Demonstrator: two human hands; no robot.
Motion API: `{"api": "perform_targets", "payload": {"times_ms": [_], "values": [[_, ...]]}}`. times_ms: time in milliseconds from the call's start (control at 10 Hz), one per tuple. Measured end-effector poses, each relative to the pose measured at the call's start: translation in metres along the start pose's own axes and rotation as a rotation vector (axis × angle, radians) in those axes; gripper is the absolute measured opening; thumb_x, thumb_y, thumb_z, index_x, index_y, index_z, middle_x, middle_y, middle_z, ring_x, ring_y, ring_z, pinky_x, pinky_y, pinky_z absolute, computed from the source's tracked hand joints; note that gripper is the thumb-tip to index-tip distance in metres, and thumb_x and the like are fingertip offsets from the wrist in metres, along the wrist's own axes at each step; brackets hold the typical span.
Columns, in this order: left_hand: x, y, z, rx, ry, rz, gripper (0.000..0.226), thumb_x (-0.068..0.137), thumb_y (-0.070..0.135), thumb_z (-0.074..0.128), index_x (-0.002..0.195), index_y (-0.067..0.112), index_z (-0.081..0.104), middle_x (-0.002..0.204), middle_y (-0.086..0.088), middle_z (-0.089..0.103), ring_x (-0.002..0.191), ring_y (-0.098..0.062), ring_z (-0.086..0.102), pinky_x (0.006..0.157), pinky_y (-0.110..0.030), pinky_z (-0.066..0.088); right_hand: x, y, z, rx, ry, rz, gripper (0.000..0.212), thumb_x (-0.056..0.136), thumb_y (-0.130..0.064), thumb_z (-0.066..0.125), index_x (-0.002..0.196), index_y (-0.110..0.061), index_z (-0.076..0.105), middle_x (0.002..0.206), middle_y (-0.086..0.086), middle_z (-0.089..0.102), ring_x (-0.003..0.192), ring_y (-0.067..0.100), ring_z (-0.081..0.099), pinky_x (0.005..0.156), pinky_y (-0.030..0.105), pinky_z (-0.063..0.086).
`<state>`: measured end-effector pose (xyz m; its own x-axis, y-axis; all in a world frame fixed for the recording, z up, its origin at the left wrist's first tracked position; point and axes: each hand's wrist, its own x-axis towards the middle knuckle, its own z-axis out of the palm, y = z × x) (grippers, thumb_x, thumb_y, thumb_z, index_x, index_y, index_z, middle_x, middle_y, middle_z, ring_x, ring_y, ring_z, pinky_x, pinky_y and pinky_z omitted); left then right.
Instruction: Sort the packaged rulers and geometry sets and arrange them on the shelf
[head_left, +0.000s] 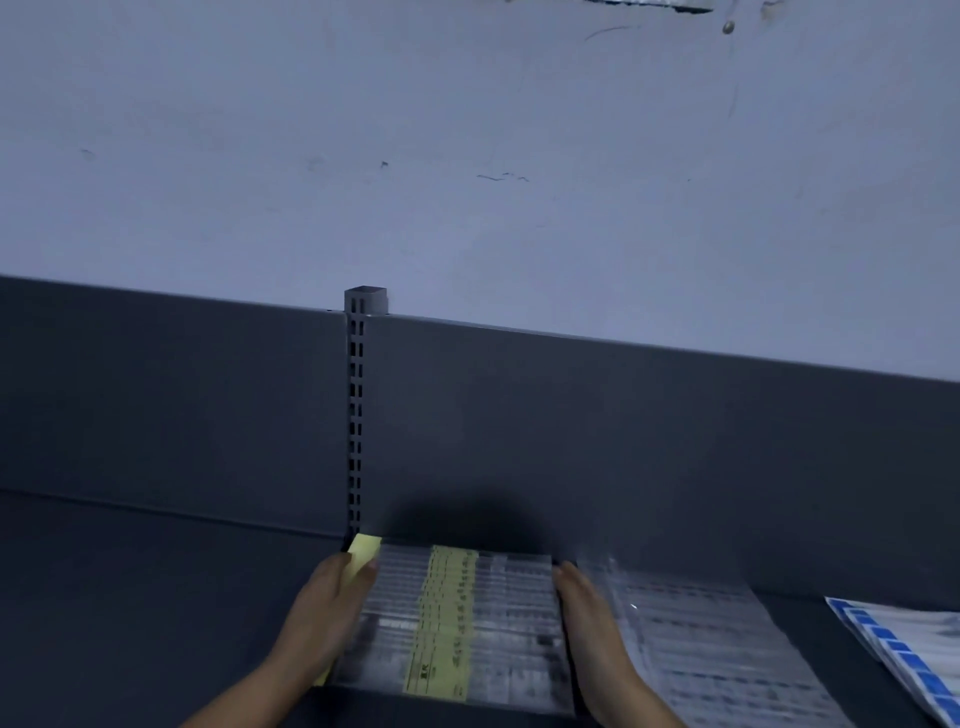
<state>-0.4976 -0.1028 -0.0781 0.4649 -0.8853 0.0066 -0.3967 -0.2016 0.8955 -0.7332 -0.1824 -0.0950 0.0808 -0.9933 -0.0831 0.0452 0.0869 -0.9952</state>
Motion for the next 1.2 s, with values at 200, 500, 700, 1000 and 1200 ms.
{"api": "perform_targets", "payload": {"times_ms": [200, 500, 700, 1000, 1200], "values": [[-0.002, 0.015, 0.011, 0.092, 0.063, 0.039, 0.022, 0.097, 0.033, 0.045, 0.077, 0.026, 0.052, 0.091, 0.003, 0.056, 0.082, -0.014, 0.054, 0.069, -0.030, 0.041, 0.001, -0.021, -0.017, 0.092, -0.088, 0.059, 0.026, 0.096, -0.019, 0.047, 0.120, -0.012, 0.054, 0.103, 0.000, 0.060, 0.097, 0.008, 0.052, 0.099, 0.028, 0.035], [-0.006, 0.027, 0.027, 0.213, 0.139, -0.031, 0.045, 0.097, 0.030, 0.047, 0.132, 0.002, 0.048, 0.136, -0.017, 0.048, 0.123, -0.032, 0.046, 0.095, -0.034, 0.034, 0.014, -0.015, -0.020, 0.178, -0.201, 0.194, 0.060, 0.089, -0.036, 0.057, 0.140, -0.010, 0.041, 0.137, 0.007, 0.052, 0.120, 0.021, 0.053, 0.105, 0.037, 0.038], [-0.007, 0.020, 0.030, 0.395, 0.144, 0.000, 0.053, 0.095, 0.037, 0.046, 0.134, 0.002, 0.044, 0.138, -0.018, 0.045, 0.122, -0.034, 0.047, 0.097, -0.038, 0.036, 0.008, -0.026, -0.026, 0.317, -0.259, 0.191, 0.068, 0.097, -0.028, 0.047, 0.150, -0.015, 0.008, 0.152, 0.002, 0.027, 0.137, 0.020, 0.031, 0.101, 0.026, 0.029], [-0.023, 0.050, 0.064, 0.422, 0.085, 0.329, 0.044, 0.093, 0.037, 0.047, 0.125, 0.006, 0.052, 0.124, -0.010, 0.057, 0.112, -0.024, 0.052, 0.090, -0.029, 0.035, -0.003, -0.033, -0.059, 0.475, -0.235, 0.249, 0.048, 0.099, -0.012, 0.042, 0.145, -0.006, 0.028, 0.146, 0.011, 0.039, 0.136, 0.021, 0.036, 0.115, 0.031, 0.024], [-0.032, 0.077, 0.112, 0.208, -0.036, 0.421, 0.039, 0.096, 0.026, 0.046, 0.132, 0.010, 0.049, 0.129, 0.000, 0.051, 0.117, -0.012, 0.046, 0.094, -0.016, 0.028, -0.023, -0.047, -0.099, 0.271, -0.116, 0.102, 0.020, 0.094, -0.009, 0.051, 0.112, -0.016, 0.055, 0.107, 0.001, 0.063, 0.107, 0.016, 0.058, 0.102, 0.033, 0.042]]}}
